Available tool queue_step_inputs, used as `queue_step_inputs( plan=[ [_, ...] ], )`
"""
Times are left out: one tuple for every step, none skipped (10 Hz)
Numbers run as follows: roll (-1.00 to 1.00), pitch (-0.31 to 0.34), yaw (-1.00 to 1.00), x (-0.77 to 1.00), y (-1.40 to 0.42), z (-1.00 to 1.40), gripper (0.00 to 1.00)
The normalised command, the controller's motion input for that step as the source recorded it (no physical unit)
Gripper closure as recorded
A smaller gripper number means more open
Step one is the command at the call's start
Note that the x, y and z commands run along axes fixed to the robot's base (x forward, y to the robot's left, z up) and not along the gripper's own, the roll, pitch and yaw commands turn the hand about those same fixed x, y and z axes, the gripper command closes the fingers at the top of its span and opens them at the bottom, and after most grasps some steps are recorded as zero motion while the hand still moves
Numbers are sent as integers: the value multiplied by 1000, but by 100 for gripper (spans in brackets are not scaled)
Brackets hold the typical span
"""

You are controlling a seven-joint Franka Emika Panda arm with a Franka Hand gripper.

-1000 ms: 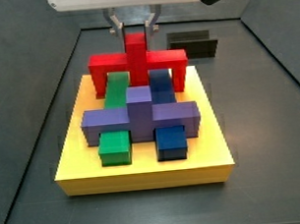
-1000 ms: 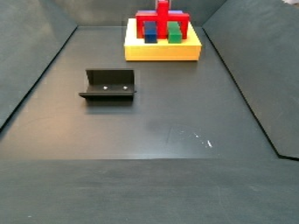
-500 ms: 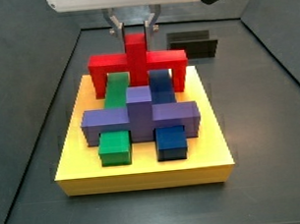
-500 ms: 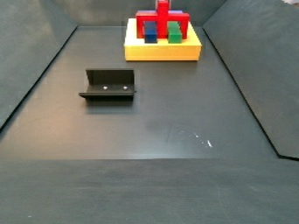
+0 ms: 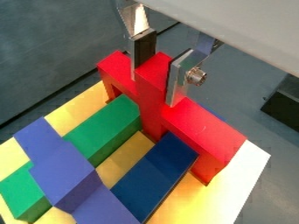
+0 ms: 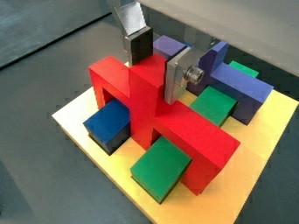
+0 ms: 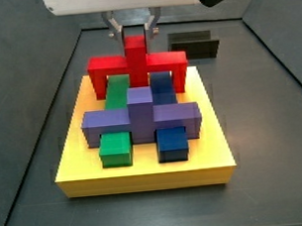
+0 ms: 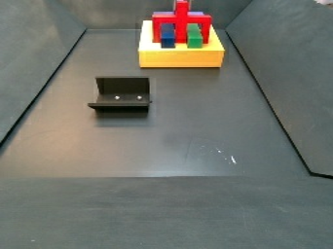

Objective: Pick up the red object. Move up. Move to above the board. Insert the red object.
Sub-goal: Insert the red object.

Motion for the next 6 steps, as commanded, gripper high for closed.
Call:
queue_step_inputs(
  plan=[
    [-183,-149,174,0,0,-226,100],
    [-220,-139,220,0,46,-197,100],
    [-156,-79,134,69,169,-103,100],
    [0,-29,0,0,0,0,100],
    [0,0,0,37,0,0,100],
    [-120,0,-14,0,20,0,100]
  ],
)
